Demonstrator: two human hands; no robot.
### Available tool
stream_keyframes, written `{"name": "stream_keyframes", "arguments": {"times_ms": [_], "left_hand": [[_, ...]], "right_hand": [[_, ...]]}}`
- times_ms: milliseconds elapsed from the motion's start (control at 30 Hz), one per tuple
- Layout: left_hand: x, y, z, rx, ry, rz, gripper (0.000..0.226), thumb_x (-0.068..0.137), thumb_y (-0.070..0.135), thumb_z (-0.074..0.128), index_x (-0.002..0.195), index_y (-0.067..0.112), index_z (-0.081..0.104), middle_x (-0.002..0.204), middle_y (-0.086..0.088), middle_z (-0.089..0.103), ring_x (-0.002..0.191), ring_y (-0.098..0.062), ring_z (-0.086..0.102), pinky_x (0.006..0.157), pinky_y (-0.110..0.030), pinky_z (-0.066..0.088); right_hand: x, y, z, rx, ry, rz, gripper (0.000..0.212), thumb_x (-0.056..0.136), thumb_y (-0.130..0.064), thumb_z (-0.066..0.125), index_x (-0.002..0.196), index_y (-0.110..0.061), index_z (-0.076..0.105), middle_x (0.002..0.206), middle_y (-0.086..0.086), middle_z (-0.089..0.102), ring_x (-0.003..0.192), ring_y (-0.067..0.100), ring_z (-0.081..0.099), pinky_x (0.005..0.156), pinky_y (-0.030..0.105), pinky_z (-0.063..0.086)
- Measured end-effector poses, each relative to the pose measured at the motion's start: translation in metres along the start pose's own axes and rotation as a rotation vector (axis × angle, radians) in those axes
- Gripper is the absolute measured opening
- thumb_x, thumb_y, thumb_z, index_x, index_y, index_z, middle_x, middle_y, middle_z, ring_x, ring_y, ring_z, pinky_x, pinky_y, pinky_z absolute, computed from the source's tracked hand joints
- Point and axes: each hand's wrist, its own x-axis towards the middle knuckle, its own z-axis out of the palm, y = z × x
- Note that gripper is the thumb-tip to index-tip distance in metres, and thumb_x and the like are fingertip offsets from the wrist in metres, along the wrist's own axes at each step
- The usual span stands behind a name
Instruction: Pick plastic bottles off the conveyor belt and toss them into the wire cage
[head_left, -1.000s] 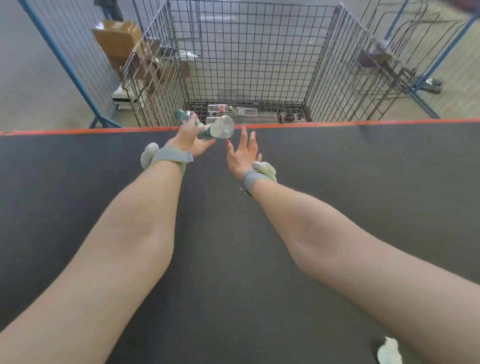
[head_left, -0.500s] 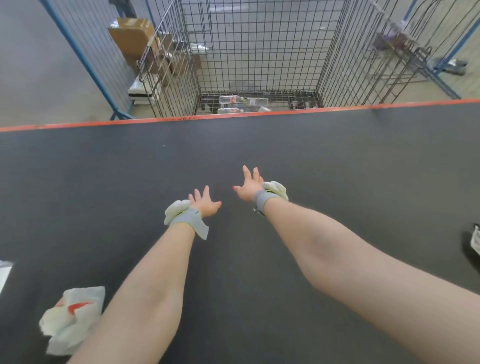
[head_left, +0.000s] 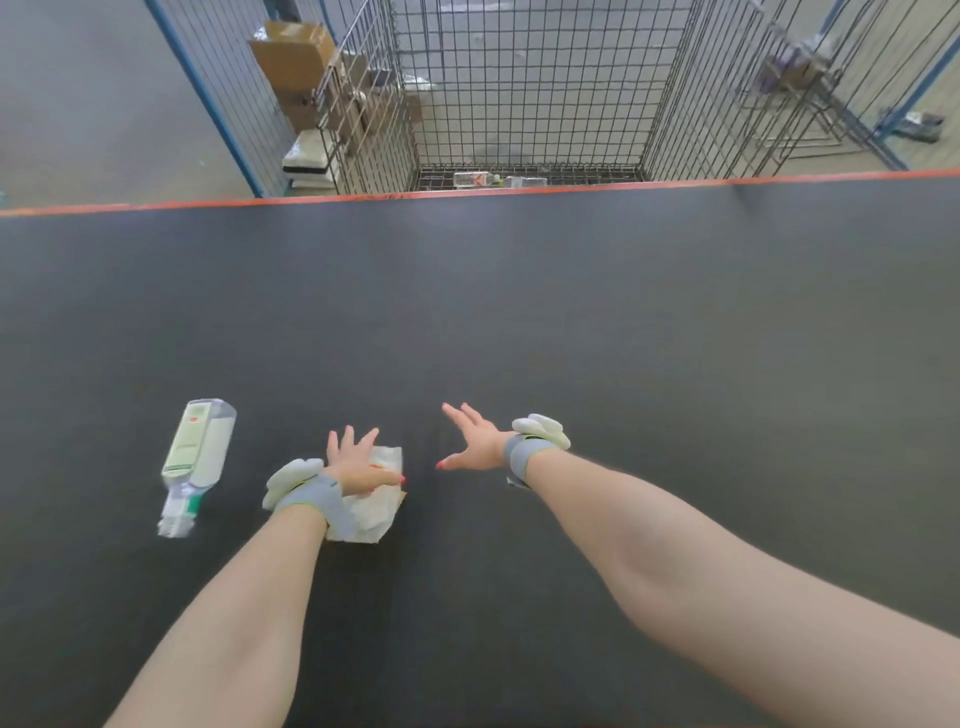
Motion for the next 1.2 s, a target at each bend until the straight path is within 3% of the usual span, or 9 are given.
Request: {"name": "stream_keyframes", "arguments": {"times_ms": [133, 300, 367, 433, 567, 800, 967, 1100, 1200], "left_hand": [[-0.009, -0.017, -0.005, -0.306, 0.351, 0.157, 0.060, 0.091, 0.017, 0.061, 0.145, 0.009, 0.038, 0.152, -0.012, 0.035, 0.145, -0.026, 0.022, 0.118, -0.038, 0.021], [-0.021, -0.027, 0.004, -0.188, 0.567, 0.029, 0.056, 0.095, 0.021, 0.052, 0.146, 0.013, 0.033, 0.154, -0.007, 0.029, 0.145, -0.025, 0.019, 0.117, -0.040, 0.019], [-0.023, -0.029, 0.011, -0.154, 0.539, -0.048, 0.061, 0.096, 0.026, 0.051, 0.149, 0.015, 0.025, 0.157, -0.005, 0.019, 0.147, -0.024, 0.011, 0.117, -0.043, 0.017], [-0.026, -0.027, 0.016, -0.232, 0.488, -0.117, 0.068, 0.095, 0.030, 0.052, 0.152, 0.015, 0.017, 0.160, -0.006, 0.009, 0.148, -0.025, 0.004, 0.117, -0.049, 0.013], [-0.025, -0.018, 0.022, -0.458, 0.443, -0.108, 0.073, 0.096, 0.034, 0.052, 0.154, 0.013, 0.011, 0.161, -0.009, 0.004, 0.148, -0.027, 0.003, 0.117, -0.051, 0.016], [-0.011, 0.008, 0.027, -0.576, 0.408, -0.076, 0.057, 0.104, 0.025, 0.034, 0.153, 0.007, 0.013, 0.160, -0.013, 0.009, 0.147, -0.031, 0.005, 0.119, -0.046, 0.011], [0.006, 0.020, 0.037, -0.474, 0.274, -0.095, 0.060, 0.103, 0.029, 0.035, 0.153, 0.006, 0.013, 0.159, -0.015, 0.010, 0.147, -0.033, 0.007, 0.119, -0.042, 0.010], [0.025, 0.045, 0.024, -0.413, 0.227, -0.084, 0.062, 0.102, 0.032, 0.037, 0.153, 0.006, 0.012, 0.158, -0.015, 0.012, 0.146, -0.034, 0.010, 0.119, -0.043, 0.012], [0.041, 0.067, 0.011, -0.411, 0.233, -0.062, 0.062, 0.102, 0.031, 0.037, 0.153, 0.008, 0.011, 0.158, -0.013, 0.012, 0.146, -0.032, 0.009, 0.119, -0.044, 0.013]], "right_hand": [[-0.005, -0.018, 0.025, -0.108, -0.052, -0.117, 0.099, 0.087, -0.043, 0.067, 0.154, -0.036, -0.004, 0.162, -0.002, -0.014, 0.150, 0.023, -0.007, 0.119, 0.047, 0.008], [-0.008, -0.010, 0.076, -0.361, -0.118, -0.056, 0.086, 0.090, -0.052, 0.057, 0.153, -0.039, 0.001, 0.162, -0.002, -0.014, 0.148, 0.031, -0.015, 0.118, 0.056, 0.005], [-0.011, 0.007, 0.087, -0.443, -0.100, 0.040, 0.077, 0.092, -0.052, 0.052, 0.153, -0.039, 0.007, 0.162, -0.003, -0.012, 0.148, 0.032, -0.016, 0.115, 0.061, 0.011], [-0.015, 0.016, 0.088, -0.312, 0.053, 0.150, 0.075, 0.091, -0.047, 0.052, 0.151, -0.035, 0.009, 0.161, -0.003, -0.001, 0.149, 0.030, -0.009, 0.111, 0.065, 0.017], [-0.015, -0.001, 0.074, -0.054, 0.400, 0.268, 0.070, 0.092, -0.044, 0.046, 0.152, -0.026, 0.015, 0.160, 0.001, 0.006, 0.149, 0.023, -0.001, 0.114, 0.063, 0.007], [0.014, -0.044, 0.052, 0.246, 0.323, 0.085, 0.088, 0.090, -0.045, 0.061, 0.155, -0.031, 0.003, 0.162, 0.008, -0.004, 0.144, 0.037, 0.018, 0.118, 0.044, 0.019], [0.024, -0.019, 0.052, 0.098, 0.351, 0.309, 0.099, 0.089, -0.040, 0.066, 0.154, -0.034, -0.008, 0.159, 0.012, -0.022, 0.138, 0.044, 0.023, 0.113, 0.049, 0.029], [0.035, 0.011, 0.030, 0.110, 0.455, 0.469, 0.089, 0.093, -0.016, 0.055, 0.153, -0.036, -0.008, 0.158, 0.016, -0.017, 0.128, 0.036, 0.034, 0.101, 0.045, 0.037], [0.046, 0.019, 0.009, 0.256, 0.459, 0.499, 0.088, 0.089, -0.015, 0.052, 0.153, -0.035, -0.005, 0.157, 0.015, -0.005, 0.127, 0.034, 0.033, 0.101, 0.045, 0.035]]}}
